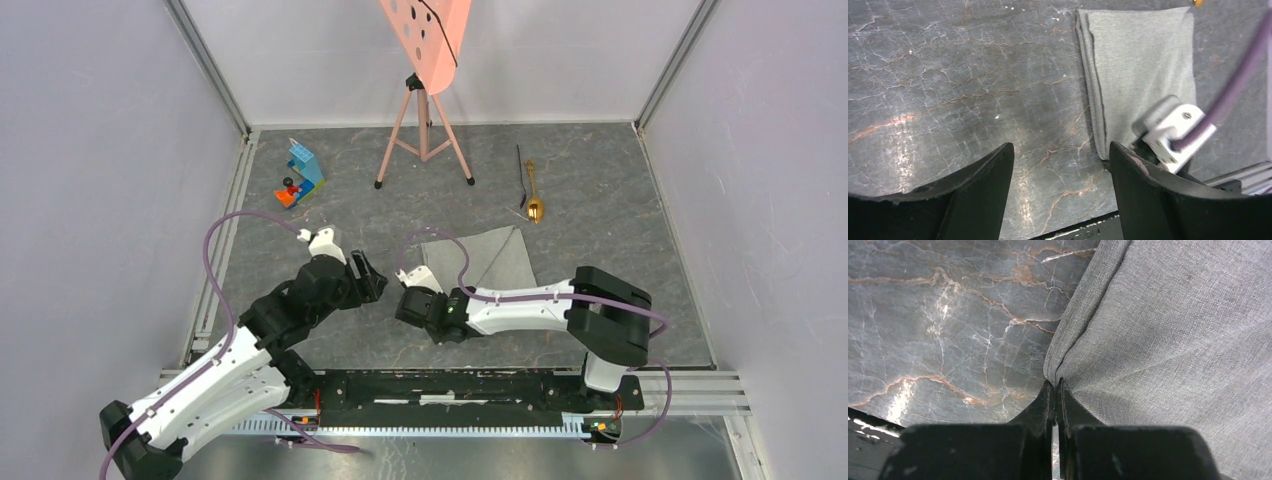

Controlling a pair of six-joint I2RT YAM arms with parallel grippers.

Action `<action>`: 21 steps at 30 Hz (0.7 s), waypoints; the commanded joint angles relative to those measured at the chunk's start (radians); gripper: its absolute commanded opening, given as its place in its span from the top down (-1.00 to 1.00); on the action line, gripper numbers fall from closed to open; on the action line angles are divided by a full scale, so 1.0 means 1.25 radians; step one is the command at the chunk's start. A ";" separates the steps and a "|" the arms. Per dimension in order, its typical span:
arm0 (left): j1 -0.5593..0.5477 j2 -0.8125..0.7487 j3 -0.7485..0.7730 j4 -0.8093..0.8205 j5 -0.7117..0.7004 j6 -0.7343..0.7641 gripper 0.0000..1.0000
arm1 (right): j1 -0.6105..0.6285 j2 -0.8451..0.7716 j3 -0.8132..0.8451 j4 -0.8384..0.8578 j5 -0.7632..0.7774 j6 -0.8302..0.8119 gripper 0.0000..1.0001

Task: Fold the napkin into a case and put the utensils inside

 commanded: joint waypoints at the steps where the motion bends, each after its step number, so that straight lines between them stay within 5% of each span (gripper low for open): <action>1: 0.026 0.073 0.020 0.006 -0.025 -0.037 -0.58 | 0.006 -0.070 -0.080 0.105 0.036 -0.085 1.00; 7: 0.260 0.219 0.015 0.147 0.294 -0.091 -0.67 | 0.005 -0.179 -0.147 0.215 -0.012 -0.148 1.00; 13: 0.273 0.446 -0.038 0.542 0.547 -0.257 -0.82 | -0.004 -0.243 -0.189 0.243 -0.023 -0.161 1.00; 16: 0.264 0.552 -0.083 0.760 0.566 -0.363 -0.94 | -0.015 -0.267 -0.207 0.257 -0.034 -0.160 1.00; 21: 0.221 0.673 -0.072 0.826 0.463 -0.408 -0.80 | -0.033 -0.296 -0.233 0.278 -0.050 -0.158 1.00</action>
